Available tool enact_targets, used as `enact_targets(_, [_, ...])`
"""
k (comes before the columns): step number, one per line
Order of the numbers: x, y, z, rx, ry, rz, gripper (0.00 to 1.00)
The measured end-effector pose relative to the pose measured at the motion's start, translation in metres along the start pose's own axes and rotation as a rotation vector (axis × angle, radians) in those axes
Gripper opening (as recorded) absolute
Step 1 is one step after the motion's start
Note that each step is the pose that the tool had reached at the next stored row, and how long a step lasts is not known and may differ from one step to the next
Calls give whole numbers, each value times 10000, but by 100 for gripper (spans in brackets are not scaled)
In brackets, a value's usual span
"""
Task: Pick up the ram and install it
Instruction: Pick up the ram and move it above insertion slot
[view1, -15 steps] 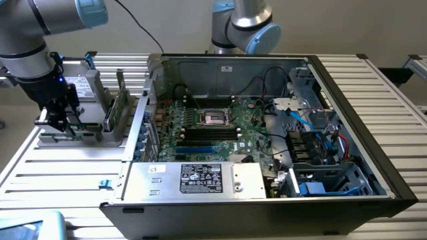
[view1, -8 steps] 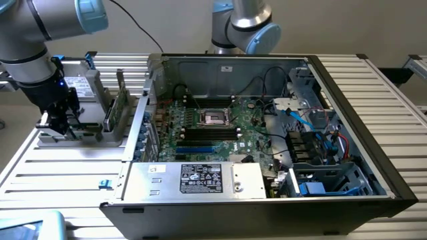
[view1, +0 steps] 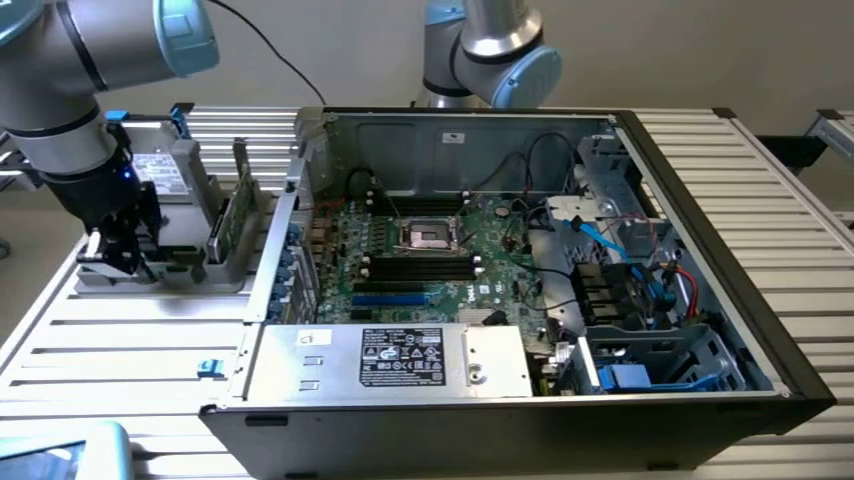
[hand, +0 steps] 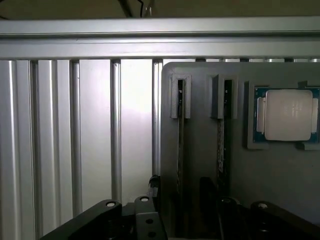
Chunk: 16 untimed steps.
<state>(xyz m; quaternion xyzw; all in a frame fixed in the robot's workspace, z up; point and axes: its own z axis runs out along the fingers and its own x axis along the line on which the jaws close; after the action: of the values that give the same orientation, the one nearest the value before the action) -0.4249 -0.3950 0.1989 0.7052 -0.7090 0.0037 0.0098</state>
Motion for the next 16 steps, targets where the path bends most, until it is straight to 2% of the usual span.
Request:
enact_targets(2, [0,1,4,1,-1,0,31])
enact_targets(3, [-1,3,4,7,-3,1,31])
enact_targets(5, [-1,5,6,24,-14,1,18])
enact_targets(6, [0,6,6,32,-21,1,18])
enact_targets(7, [0,7,6,41,-30,0,13])
enact_targets(12, [0,11,-6,104,-65,1,13])
enact_targets(16, [3,14,-162,103,-64,2,13])
